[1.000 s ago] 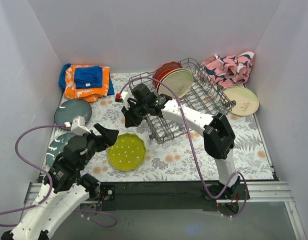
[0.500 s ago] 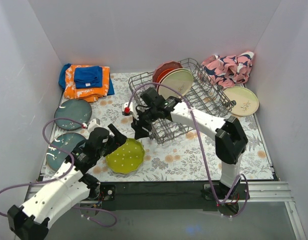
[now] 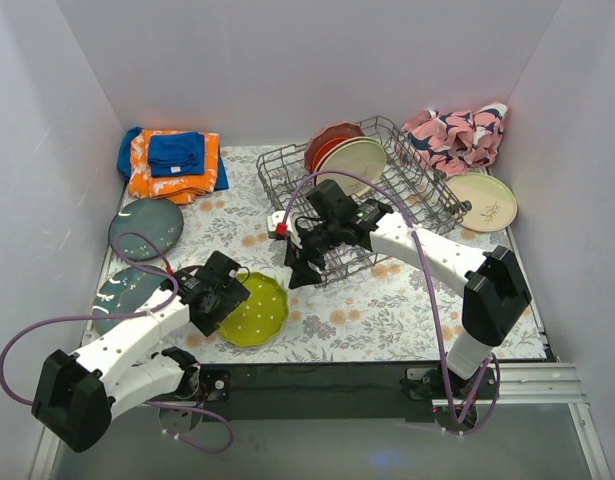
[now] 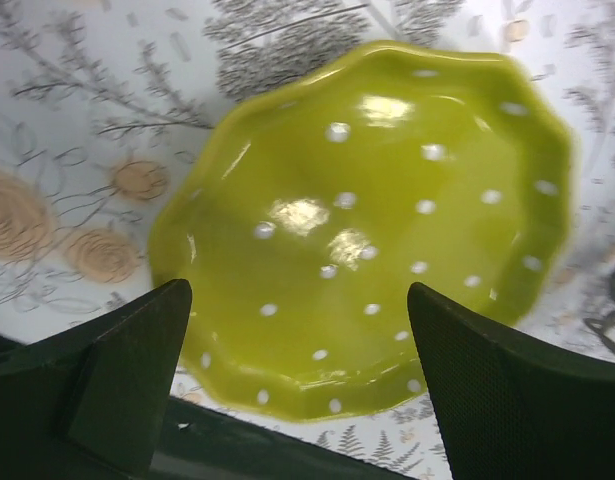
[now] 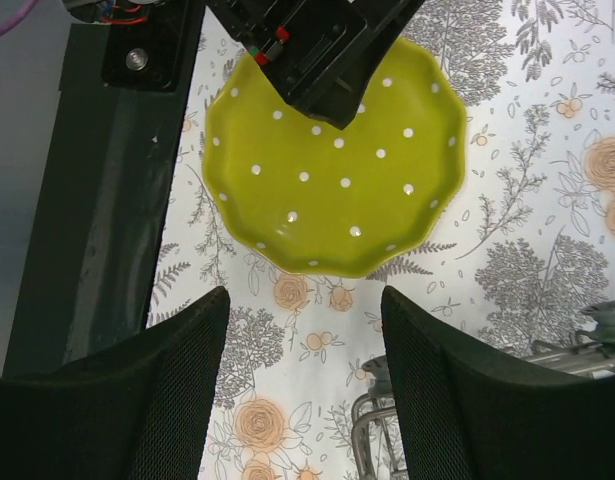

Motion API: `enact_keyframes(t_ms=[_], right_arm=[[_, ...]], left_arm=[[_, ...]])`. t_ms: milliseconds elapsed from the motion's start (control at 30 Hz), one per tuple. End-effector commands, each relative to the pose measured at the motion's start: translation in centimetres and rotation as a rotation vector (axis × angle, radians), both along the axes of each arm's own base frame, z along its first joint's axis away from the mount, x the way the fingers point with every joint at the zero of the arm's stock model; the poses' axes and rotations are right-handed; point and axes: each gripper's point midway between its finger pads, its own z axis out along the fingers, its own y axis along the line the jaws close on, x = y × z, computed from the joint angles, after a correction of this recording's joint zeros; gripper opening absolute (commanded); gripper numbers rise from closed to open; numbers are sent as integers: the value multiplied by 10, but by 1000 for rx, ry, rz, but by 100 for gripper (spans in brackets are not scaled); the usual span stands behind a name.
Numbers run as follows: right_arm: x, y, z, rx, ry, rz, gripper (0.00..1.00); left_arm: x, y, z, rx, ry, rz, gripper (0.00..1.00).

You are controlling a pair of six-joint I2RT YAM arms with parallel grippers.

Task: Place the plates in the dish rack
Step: Grab a plate with the left arm

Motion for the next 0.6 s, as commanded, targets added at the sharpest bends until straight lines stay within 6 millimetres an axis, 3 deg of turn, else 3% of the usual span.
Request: enact_keyframes(t_ms=[0,167,367,567], right_arm=[[-16,2,0,31,38,65,68],[-28,2,-14,10,71,100,69],[-59,9,-34,-33,33,197,69],[-72,14,-43,-55,23,232,70]], left_arm=[[-12,8,8,-50,58,235,88],[-20,14,6,-41,66,265,84],[-36,9,-14,-77,141,274,81],[-43,4,-32,-139,152,303,72]])
